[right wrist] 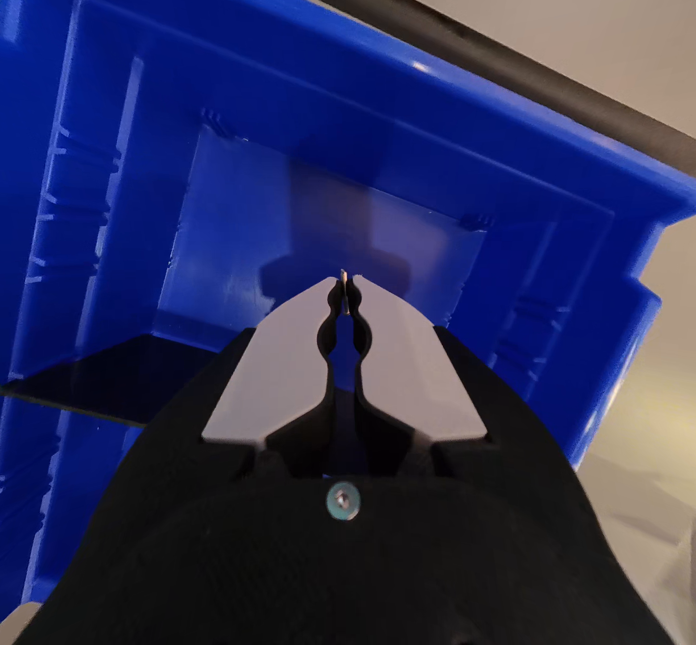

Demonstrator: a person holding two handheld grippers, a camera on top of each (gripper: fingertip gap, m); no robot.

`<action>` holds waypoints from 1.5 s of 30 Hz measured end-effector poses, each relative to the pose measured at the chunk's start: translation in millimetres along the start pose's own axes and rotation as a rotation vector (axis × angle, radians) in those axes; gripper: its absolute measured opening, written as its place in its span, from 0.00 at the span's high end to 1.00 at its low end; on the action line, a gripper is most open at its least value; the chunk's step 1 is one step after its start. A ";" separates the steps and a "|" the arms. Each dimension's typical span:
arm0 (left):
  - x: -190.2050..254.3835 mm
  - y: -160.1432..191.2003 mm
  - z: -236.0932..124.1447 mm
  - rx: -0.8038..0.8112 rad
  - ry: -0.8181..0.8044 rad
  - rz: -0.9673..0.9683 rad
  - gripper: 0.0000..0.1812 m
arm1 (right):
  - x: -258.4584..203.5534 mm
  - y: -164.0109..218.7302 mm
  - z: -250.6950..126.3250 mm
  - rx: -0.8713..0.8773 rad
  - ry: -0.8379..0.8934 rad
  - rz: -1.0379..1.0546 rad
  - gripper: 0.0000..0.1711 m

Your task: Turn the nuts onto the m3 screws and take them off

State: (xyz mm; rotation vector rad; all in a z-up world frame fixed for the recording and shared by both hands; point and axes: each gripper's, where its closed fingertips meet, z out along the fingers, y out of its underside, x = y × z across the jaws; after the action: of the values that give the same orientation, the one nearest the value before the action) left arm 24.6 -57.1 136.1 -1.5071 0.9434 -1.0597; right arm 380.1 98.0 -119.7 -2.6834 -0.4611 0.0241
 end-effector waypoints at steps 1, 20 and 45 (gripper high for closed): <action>-1.0 -1.3 -0.6 0.011 0.001 -0.009 0.77 | -0.6 0.1 0.8 -0.002 -0.002 -0.002 0.97; -113.6 62.3 -119.7 -0.493 -0.624 0.006 0.81 | -26.7 -55.5 -109.2 0.429 0.012 -0.091 0.90; -223.7 250.4 -180.2 -0.945 -0.919 -0.711 1.00 | -43.5 -48.9 -101.6 0.331 0.084 -0.226 0.85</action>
State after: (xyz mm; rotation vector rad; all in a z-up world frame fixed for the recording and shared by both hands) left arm -225.5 57.2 -127.7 -2.8780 0.1760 -0.1671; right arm 332.3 85.5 -9.4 -2.2873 -0.6675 -0.0713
